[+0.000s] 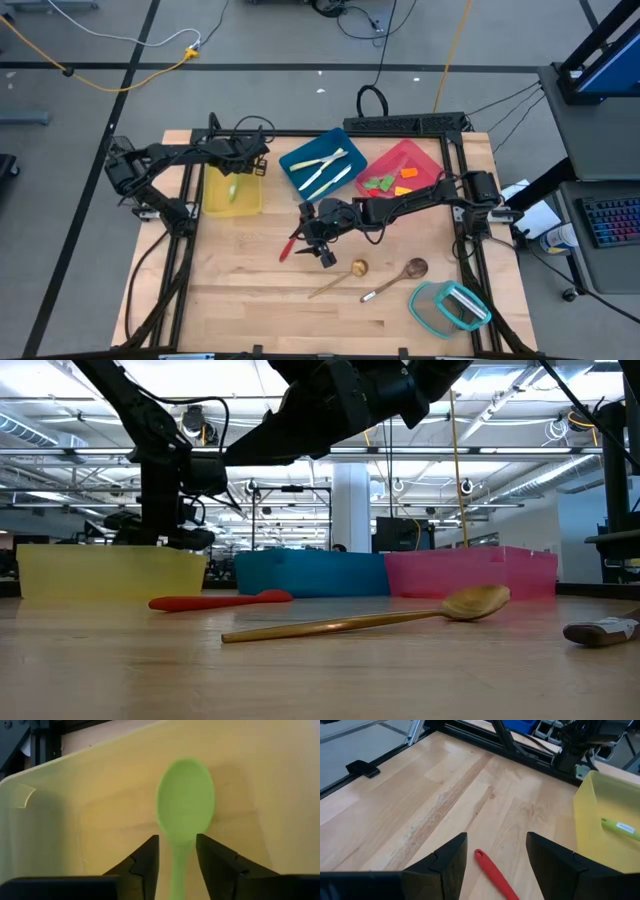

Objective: Pick & Place Kitchen Items
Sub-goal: Put the green spoon into the yellow bin, then put the red spoon into the yellow bin

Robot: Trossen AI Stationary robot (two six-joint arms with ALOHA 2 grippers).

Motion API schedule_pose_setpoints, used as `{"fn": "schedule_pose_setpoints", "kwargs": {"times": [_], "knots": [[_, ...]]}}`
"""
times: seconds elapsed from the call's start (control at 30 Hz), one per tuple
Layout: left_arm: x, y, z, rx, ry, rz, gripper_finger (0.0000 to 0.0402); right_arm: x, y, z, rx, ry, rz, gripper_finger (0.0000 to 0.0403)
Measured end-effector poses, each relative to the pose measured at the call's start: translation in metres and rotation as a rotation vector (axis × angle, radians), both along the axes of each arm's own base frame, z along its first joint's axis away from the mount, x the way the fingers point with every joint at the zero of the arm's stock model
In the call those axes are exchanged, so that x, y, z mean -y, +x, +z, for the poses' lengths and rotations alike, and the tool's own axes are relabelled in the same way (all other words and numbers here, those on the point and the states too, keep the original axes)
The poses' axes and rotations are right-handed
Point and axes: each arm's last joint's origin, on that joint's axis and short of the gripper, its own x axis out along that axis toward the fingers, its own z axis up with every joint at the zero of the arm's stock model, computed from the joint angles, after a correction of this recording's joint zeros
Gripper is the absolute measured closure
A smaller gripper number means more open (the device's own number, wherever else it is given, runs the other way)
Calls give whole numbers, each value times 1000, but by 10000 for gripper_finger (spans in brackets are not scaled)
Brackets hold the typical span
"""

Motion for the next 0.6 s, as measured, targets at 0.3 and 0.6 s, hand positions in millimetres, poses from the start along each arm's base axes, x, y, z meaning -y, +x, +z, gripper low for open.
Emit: {"fn": "schedule_pose_setpoints", "kwargs": {"times": [0.3, 0.6], "knots": [[0, 0, 4, 21, 10, -2, 262, 0, 0, 0, -5, -1, 0, 206], [26, 9, 39, 143, 117, -139, 270, 0, 0, 0, 4, -27, 12, 206]]}}
